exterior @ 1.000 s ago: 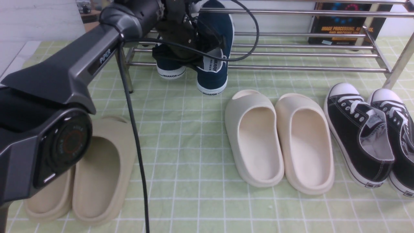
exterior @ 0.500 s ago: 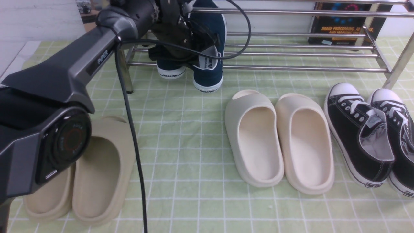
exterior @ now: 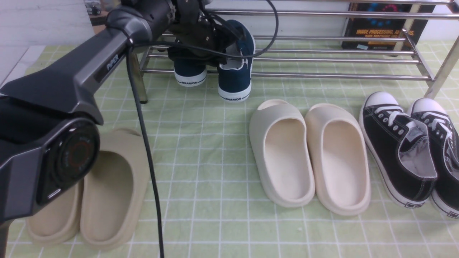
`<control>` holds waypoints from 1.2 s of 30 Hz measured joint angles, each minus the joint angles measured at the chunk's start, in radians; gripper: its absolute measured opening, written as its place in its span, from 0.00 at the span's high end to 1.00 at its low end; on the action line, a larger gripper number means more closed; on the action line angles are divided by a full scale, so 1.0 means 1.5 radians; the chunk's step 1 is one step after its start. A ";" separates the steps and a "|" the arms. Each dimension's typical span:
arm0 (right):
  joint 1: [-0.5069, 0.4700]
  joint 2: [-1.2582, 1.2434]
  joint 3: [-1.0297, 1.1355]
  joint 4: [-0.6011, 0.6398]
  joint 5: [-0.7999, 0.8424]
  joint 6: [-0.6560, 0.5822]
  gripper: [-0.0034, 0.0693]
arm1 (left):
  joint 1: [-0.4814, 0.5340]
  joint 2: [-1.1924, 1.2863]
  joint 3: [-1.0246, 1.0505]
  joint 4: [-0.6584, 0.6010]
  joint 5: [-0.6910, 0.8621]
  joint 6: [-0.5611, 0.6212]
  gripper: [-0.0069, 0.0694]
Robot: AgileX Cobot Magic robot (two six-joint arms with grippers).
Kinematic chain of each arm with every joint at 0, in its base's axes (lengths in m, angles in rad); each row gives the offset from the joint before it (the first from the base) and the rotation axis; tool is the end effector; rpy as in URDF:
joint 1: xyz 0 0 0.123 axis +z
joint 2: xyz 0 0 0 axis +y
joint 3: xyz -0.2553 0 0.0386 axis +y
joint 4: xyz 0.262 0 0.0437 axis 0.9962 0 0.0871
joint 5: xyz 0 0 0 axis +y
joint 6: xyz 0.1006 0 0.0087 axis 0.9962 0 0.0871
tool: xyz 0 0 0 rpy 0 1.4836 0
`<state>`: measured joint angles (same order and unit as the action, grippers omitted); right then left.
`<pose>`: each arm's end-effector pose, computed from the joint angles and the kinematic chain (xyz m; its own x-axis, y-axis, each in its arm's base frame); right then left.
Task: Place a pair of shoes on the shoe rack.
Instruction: Use the left arm to put a shoe into the shoe rack
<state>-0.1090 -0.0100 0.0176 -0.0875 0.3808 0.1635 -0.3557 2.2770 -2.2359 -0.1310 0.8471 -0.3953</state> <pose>0.1021 -0.0145 0.1709 -0.2812 0.1134 -0.9529 0.1632 0.9842 0.0689 0.4923 -0.1934 0.2532 -0.7844 -0.2010 -0.5868 0.0530 0.9209 -0.3863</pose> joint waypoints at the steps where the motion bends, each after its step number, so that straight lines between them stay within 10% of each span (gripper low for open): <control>1: 0.000 0.000 0.000 0.000 0.000 0.000 0.62 | 0.000 -0.004 0.000 0.000 0.000 0.000 0.64; 8: 0.000 0.000 0.000 0.000 0.000 0.000 0.62 | 0.000 -0.050 -0.002 0.006 0.041 0.010 0.61; 24: 0.000 0.000 0.000 0.000 0.000 0.000 0.62 | -0.021 -0.181 -0.002 0.066 0.267 0.161 0.93; 36: 0.000 0.000 0.000 0.000 0.000 0.000 0.62 | -0.105 -0.109 0.172 0.081 0.140 0.137 0.93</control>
<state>-0.1090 -0.0100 0.0176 -0.0875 0.3808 0.1635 -0.5135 2.1135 -1.9779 -0.0102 1.0564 -0.1898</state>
